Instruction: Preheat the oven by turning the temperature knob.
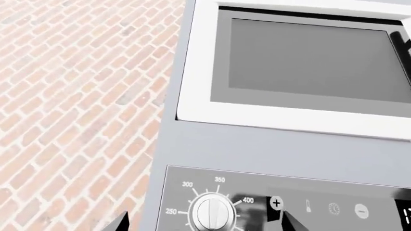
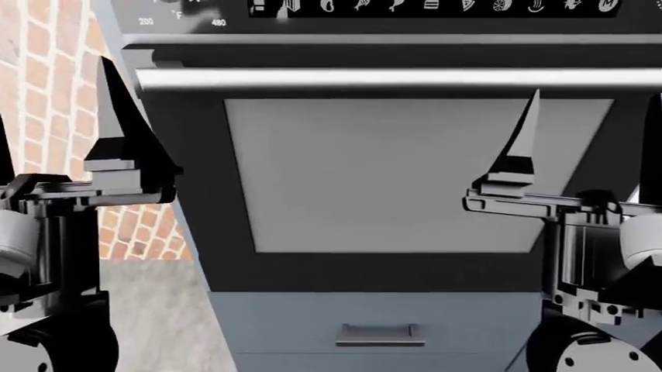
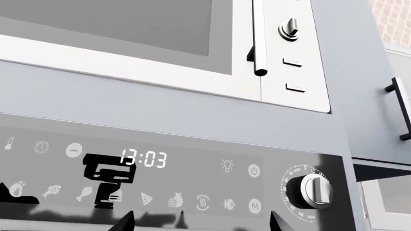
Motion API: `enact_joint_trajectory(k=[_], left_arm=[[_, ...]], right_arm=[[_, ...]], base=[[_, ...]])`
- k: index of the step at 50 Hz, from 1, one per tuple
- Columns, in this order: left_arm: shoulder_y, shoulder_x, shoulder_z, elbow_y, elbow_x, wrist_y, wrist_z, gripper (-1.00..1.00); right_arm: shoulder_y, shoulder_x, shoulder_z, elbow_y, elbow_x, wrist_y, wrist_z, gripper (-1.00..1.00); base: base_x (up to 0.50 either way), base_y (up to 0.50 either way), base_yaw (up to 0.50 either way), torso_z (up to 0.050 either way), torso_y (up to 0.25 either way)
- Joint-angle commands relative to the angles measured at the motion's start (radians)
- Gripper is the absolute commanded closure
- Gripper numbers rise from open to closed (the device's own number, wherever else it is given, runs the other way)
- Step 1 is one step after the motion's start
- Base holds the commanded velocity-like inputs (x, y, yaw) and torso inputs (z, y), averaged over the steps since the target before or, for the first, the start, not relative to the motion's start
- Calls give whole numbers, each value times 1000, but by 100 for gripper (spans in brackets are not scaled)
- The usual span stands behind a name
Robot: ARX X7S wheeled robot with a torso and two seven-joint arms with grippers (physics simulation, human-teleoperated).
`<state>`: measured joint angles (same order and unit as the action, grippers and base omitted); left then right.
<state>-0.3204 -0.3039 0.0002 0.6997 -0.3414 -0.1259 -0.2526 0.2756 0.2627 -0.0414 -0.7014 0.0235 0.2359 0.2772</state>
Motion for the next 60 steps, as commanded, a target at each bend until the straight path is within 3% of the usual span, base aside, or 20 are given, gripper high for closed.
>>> enact_joint_trajectory(k=[1,13,20,23,27,30,37,39,44,60], left_arm=[[-94,-50,-11,101,-68,-239,-82,-100],[-376,-105,-54,214,-312,-668,-234,-100],[-584,-116,-107,250,-585,-1018,-410,-100],[-690,-81,-186,209,-800,-1177,-546,-100],[-778,-65,-215,160,-939,-1267,-672,-100],[-827,-51,-229,97,-1078,-1316,-796,-100],[-892,-66,-190,-16,-1221,-1359,-991,-100],[-913,-84,-163,-95,-1311,-1355,-1093,-100],[-962,-136,-103,-215,-1456,-1316,-1222,-100],[-1008,-139,-10,-379,-1380,-1298,-1186,-100]], right_arm=[[-4,7,-1,-34,18,21,-2,-100],[-12,13,7,-75,44,46,-1,-100],[-20,17,17,-89,63,55,0,-100],[-22,19,21,-94,72,59,1,-100],[-16,20,18,-86,73,55,2,-100],[-11,21,15,-81,75,53,3,-100],[-23,31,25,-116,90,75,7,-100],[-24,32,25,-117,90,77,8,-100],[-29,38,28,-129,95,85,11,-100],[-6,40,6,-92,88,68,19,-100]], base=[[0,0,0,0,0],[0,0,0,0,0],[0,0,0,0,0],[0,0,0,0,0],[0,0,0,0,0],[0,0,0,0,0],[0,0,0,0,0],[0,0,0,0,0],[0,0,0,0,0],[0,0,0,0,0]])
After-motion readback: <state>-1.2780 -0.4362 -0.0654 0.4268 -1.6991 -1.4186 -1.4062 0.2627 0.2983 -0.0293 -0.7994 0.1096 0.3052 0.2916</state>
